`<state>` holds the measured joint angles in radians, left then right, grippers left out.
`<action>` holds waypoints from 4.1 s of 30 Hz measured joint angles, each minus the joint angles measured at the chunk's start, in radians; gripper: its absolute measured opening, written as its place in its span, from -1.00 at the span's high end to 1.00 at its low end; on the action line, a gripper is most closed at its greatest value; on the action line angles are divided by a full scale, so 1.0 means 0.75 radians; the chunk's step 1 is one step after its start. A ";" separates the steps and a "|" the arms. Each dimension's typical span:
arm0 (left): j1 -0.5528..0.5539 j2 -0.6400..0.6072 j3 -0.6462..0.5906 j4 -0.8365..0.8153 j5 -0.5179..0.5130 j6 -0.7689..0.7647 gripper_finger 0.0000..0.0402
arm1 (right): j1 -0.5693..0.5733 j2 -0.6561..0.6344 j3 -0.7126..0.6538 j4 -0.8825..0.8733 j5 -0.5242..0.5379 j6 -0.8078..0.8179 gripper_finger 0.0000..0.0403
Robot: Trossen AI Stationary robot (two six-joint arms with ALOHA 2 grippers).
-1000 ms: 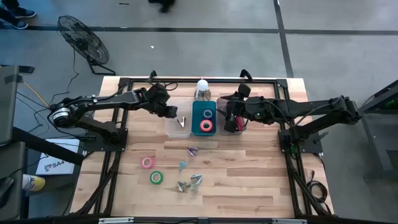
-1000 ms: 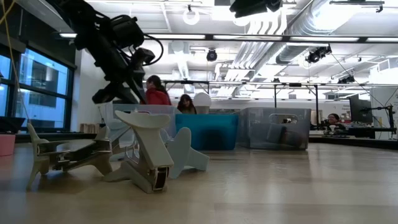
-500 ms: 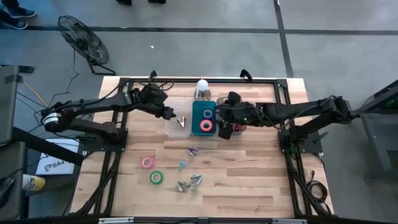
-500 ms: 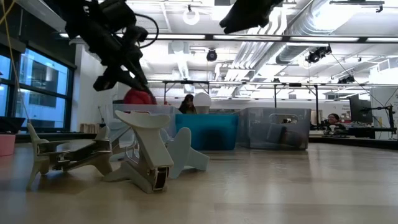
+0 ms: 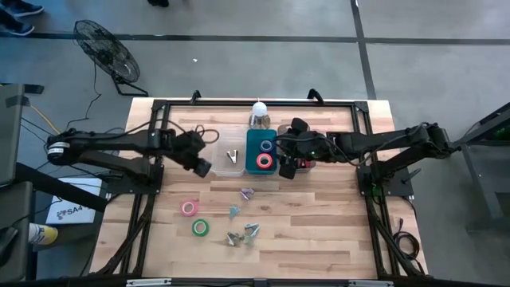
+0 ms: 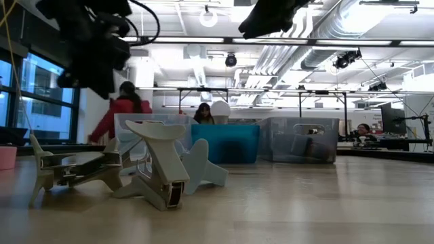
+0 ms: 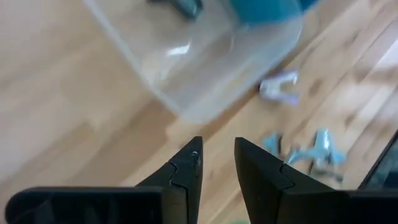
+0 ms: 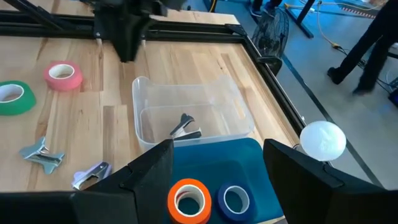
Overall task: Pick and place Stapler, Stapler remover, tape
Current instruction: Put the pink tape into the blue bin
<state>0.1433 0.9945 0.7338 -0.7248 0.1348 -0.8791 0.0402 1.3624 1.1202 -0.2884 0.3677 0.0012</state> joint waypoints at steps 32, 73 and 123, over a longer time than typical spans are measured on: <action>-0.638 0.049 0.000 -0.292 -0.099 -0.360 0.54 | 0.000 0.000 0.000 -0.022 -0.001 -0.012 -0.19; -0.663 0.661 -0.030 -0.124 0.066 -0.335 0.31 | 0.000 0.000 0.000 -0.039 -0.011 -0.037 -0.19; -0.662 0.379 0.648 -0.324 -1.213 -0.048 0.80 | -0.001 0.000 0.000 -0.035 -0.019 -0.047 -0.19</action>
<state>-0.3531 1.2785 1.2194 -0.9680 -0.7750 -0.9153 0.0399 1.3624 1.1201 -0.3145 0.3536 -0.0341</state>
